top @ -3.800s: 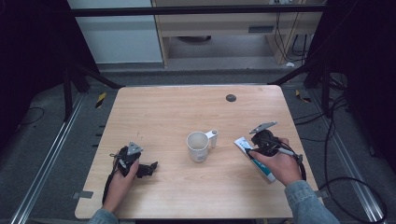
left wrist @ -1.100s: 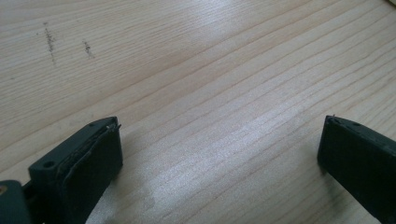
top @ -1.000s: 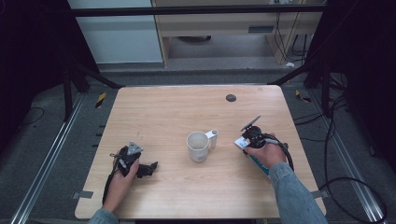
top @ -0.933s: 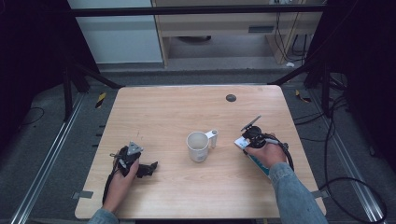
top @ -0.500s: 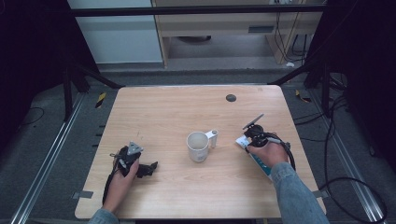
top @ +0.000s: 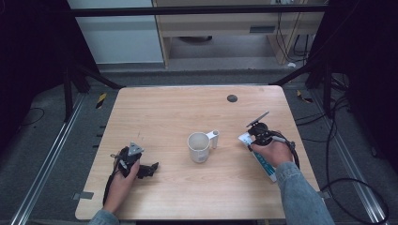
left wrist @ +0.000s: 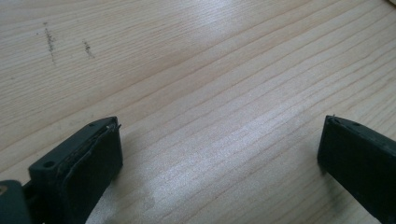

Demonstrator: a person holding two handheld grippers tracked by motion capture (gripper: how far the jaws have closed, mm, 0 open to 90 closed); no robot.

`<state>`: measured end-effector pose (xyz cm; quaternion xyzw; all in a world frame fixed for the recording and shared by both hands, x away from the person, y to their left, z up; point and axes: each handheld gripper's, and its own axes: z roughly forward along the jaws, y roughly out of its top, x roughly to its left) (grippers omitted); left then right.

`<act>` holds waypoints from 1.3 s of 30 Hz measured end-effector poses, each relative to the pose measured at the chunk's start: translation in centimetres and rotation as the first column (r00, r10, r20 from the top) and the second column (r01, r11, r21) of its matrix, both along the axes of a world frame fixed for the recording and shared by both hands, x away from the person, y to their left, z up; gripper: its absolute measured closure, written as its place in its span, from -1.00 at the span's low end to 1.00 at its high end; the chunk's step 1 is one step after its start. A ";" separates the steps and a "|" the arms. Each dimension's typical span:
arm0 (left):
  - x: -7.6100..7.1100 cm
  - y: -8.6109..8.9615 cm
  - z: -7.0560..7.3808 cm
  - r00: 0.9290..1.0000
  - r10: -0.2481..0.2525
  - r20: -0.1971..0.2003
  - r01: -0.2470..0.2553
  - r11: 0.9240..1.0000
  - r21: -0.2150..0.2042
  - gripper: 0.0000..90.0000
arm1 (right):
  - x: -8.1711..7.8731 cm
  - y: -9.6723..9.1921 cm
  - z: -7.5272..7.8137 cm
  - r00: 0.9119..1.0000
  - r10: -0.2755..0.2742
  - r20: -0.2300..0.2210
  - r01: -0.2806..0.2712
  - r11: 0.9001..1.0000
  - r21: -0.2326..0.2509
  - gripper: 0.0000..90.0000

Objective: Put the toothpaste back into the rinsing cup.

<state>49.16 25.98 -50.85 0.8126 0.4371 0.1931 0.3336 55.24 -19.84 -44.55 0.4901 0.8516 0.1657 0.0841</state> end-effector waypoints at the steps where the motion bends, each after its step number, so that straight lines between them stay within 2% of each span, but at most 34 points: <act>1: 0.0 0.0 0.0 1.000 -0.002 -0.001 0.002 1.000 0.004 -1.00 | 0.0 0.0 0.0 1.000 0.000 0.000 0.000 1.000 0.000 0.71; 6: 0.0 0.0 0.0 1.000 -0.002 -0.001 0.002 1.000 0.003 -1.00 | -0.1 -0.3 0.4 1.000 -0.011 -0.001 0.011 1.000 0.006 0.71; 7: 0.0 0.0 0.0 1.000 -0.002 -0.001 0.002 1.000 0.004 -1.00 | 0.0 -0.5 0.4 1.000 0.000 0.013 0.000 1.000 0.000 0.71; 9: 0.0 0.0 0.0 1.000 -0.002 -0.001 0.002 1.000 0.003 -1.00 | -0.1 -0.5 0.6 1.000 -0.012 0.008 0.012 1.000 0.003 0.71; 12: 0.0 0.0 0.0 1.000 -0.002 -0.001 0.002 1.000 0.003 -1.00 | -0.1 -0.7 1.1 1.000 -0.010 0.026 0.010 1.000 0.007 0.71; 14: 0.0 0.0 0.0 1.000 -0.002 -0.001 0.002 1.000 0.003 -1.00 | -0.1 -0.9 1.7 0.999 -0.015 0.047 0.014 1.000 0.026 0.71; 16: 0.0 0.0 0.0 1.000 -0.002 -0.001 0.002 1.000 0.004 -1.00 | -0.2 -0.9 2.0 0.999 -0.028 0.042 0.026 0.999 0.042 0.71; 18: 0.0 0.0 0.0 1.000 0.000 0.000 0.000 1.000 0.000 -1.00 | -0.2 -1.0 2.6 0.998 -0.037 0.060 0.033 0.998 0.061 0.71; 21: 0.0 0.0 0.0 1.000 -0.002 -0.001 0.002 1.000 0.003 -1.00 | -0.2 -1.0 2.9 0.997 -0.036 0.073 0.031 0.997 0.067 0.71; 30: 0.0 0.0 0.0 1.000 -0.002 -0.002 0.002 1.000 0.003 -1.00 | -0.3 -0.1 4.8 0.991 -0.032 0.133 0.015 0.992 0.122 0.71; 39: 0.0 0.0 0.0 1.000 -0.002 -0.001 0.002 1.000 0.003 -1.00 | -0.4 0.8 5.7 0.985 -0.031 0.171 0.005 0.989 0.149 0.71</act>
